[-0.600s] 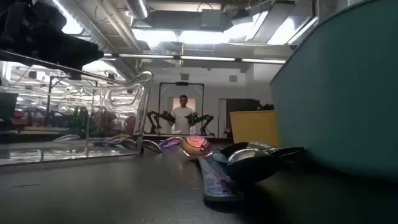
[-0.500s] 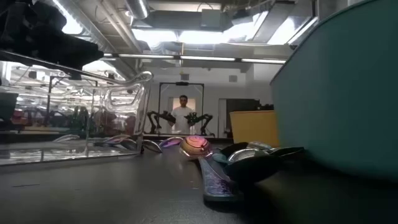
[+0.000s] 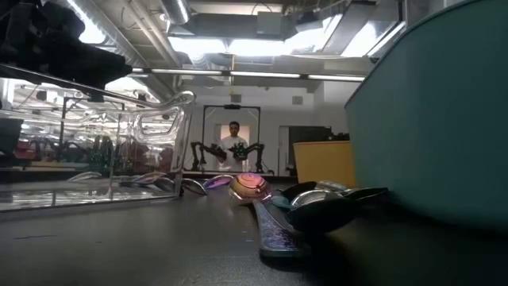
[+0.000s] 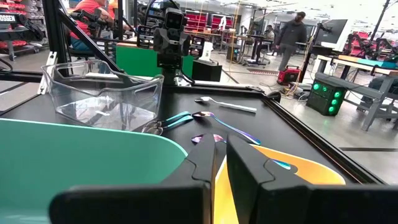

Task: Sort silverware by color (type)

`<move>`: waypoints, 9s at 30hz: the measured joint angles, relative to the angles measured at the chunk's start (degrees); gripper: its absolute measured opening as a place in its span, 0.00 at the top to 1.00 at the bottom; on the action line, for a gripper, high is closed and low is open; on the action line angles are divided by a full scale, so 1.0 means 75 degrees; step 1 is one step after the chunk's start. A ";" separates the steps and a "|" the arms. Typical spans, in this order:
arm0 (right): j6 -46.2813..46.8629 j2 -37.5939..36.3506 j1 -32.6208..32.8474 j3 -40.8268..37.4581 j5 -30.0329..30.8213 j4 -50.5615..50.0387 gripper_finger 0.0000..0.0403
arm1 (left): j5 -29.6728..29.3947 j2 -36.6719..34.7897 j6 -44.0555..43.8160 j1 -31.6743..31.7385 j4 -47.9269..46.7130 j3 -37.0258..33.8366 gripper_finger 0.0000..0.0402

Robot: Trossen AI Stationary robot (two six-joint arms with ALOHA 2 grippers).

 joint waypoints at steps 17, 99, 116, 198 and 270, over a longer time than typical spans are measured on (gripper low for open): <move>0.0000 0.0000 -0.0002 0.0000 0.0000 0.0001 0.92 | 0.0000 -0.0001 0.0002 0.0000 0.0000 0.0001 0.71; 0.2595 0.4444 -0.1941 0.5295 0.4453 -0.3095 0.28 | -0.1178 0.0000 0.0011 0.0000 0.0152 0.0003 0.71; 0.2944 0.8829 -0.5832 0.6951 -0.0121 -0.4759 0.28 | -0.1184 0.0000 0.0000 0.0000 0.0152 0.0003 0.71; 0.2565 1.2539 -0.5999 0.6956 -0.0864 -0.4784 0.87 | -0.1187 0.0000 0.0000 0.0000 0.0152 0.0002 0.71; -0.1177 1.1422 -0.3161 1.0336 0.0267 -0.9058 1.00 | -0.1213 -0.0003 0.0014 0.0000 0.0155 0.0002 0.71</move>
